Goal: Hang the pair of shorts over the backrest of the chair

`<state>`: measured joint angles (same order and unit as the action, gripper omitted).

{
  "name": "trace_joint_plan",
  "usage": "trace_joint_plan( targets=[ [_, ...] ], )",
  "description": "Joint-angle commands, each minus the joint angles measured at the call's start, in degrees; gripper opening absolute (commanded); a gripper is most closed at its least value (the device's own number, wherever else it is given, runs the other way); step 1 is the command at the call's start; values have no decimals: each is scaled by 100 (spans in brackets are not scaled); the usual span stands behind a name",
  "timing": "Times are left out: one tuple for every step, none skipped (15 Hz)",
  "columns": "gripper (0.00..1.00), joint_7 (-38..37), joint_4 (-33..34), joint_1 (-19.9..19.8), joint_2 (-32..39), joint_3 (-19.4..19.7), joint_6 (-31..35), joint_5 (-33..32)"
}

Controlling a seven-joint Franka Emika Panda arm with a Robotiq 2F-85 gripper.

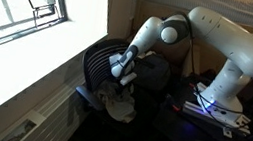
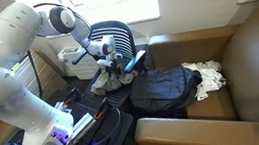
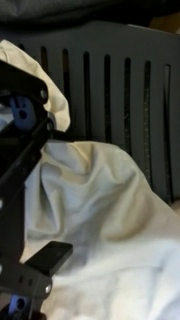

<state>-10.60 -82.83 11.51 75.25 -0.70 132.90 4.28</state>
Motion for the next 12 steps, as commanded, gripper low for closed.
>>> trace_joint_plan(
  targets=[
    [100,-852,149,324,334,610,451,-274],
    [100,-1124,312,363,478,775,221,-312],
    [100,-749,90,186,255,463,294,-269],
    [100,-821,122,204,323,538,293,-290],
    [100,-816,132,193,346,522,292,-286],
    [87,-815,139,196,343,504,292,-283],
    [72,-715,96,142,335,420,497,-253],
    [66,-682,102,92,359,360,631,-208],
    [59,-597,120,30,382,275,742,-178],
    [52,-598,135,26,415,251,853,-169],
    [45,-623,145,31,439,237,948,-164],
    [38,-638,140,46,451,233,1015,-172]
  ],
)
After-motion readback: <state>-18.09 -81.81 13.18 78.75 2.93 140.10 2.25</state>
